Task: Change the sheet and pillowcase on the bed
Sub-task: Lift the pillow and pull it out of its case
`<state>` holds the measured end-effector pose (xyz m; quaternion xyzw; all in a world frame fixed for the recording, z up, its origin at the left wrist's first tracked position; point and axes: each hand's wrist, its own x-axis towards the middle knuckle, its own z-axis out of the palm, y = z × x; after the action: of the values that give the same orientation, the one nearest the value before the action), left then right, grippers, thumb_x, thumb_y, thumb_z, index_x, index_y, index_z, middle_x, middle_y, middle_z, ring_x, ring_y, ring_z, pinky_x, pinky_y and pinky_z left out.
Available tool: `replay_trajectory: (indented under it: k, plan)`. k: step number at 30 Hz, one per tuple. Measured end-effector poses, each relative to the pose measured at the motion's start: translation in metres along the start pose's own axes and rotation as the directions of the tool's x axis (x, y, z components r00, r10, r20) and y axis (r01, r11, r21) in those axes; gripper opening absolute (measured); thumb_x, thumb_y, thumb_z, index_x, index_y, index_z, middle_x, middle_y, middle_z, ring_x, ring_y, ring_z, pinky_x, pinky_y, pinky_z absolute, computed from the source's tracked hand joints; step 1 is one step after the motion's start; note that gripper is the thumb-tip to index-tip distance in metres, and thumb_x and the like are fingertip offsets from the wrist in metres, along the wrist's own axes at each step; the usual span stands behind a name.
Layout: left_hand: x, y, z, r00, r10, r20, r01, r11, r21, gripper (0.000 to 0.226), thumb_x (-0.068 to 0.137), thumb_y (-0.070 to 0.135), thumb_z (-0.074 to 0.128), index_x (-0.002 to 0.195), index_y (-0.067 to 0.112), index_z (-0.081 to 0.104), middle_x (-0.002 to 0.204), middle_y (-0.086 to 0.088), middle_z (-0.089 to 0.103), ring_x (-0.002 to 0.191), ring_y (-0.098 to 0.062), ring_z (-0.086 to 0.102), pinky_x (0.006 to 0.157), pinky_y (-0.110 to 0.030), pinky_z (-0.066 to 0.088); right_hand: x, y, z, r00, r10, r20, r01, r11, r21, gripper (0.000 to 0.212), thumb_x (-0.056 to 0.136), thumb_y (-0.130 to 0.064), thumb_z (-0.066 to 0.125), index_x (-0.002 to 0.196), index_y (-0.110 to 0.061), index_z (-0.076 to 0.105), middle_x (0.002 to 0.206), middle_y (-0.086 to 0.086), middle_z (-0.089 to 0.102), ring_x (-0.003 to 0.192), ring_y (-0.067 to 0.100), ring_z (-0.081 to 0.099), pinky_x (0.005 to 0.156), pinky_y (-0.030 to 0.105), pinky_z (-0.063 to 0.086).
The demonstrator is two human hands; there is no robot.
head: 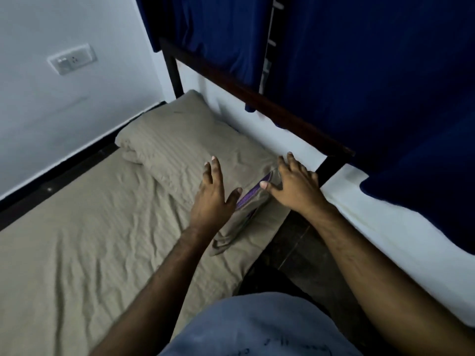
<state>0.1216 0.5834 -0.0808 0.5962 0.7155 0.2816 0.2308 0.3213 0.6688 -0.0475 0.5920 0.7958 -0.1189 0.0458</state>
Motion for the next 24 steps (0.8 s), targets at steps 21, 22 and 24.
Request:
replay_trajectory:
  k: [21, 22, 24]
  plan:
    - [0.165, -0.081, 0.179, 0.733, -0.597, 0.326, 0.609, 0.789, 0.076, 0.09, 0.099, 0.041, 0.06, 0.161, 0.012, 0.001, 0.168, -0.015, -0.004, 0.155, -0.028, -0.006, 0.121, -0.03, 0.013, 0.277, 0.088, 0.142, 0.898, -0.007, 0.44, -0.176, 0.911, 0.373, 0.076, 0.099, -0.049, 0.052, 0.158, -0.014, 0.021, 0.161, 0.011, 0.03, 0.145, 0.034, 0.032, 0.115, 0.044, 0.032]
    - [0.167, -0.086, 0.185, 0.705, -0.616, 0.353, 0.629, 0.772, 0.091, 0.091, 0.098, 0.043, 0.059, 0.161, 0.015, 0.0, 0.168, -0.013, -0.008, 0.155, -0.029, -0.008, 0.122, -0.031, 0.014, 0.287, 0.092, 0.151, 0.879, -0.018, 0.476, -0.183, 0.91, 0.373, 0.069, 0.101, -0.044, 0.05, 0.158, -0.017, 0.023, 0.16, 0.011, 0.033, 0.144, 0.034, 0.034, 0.114, 0.043, 0.033]
    - [0.172, -0.097, 0.193, 0.648, -0.653, 0.392, 0.671, 0.733, 0.111, 0.095, 0.095, 0.048, 0.062, 0.161, 0.023, -0.002, 0.168, -0.01, -0.013, 0.155, -0.029, -0.004, 0.124, -0.035, 0.017, 0.3, 0.098, 0.169, 0.846, -0.052, 0.53, -0.18, 0.909, 0.375, 0.062, 0.103, -0.035, 0.049, 0.158, -0.019, 0.026, 0.157, 0.011, 0.037, 0.142, 0.032, 0.038, 0.112, 0.036, 0.034]
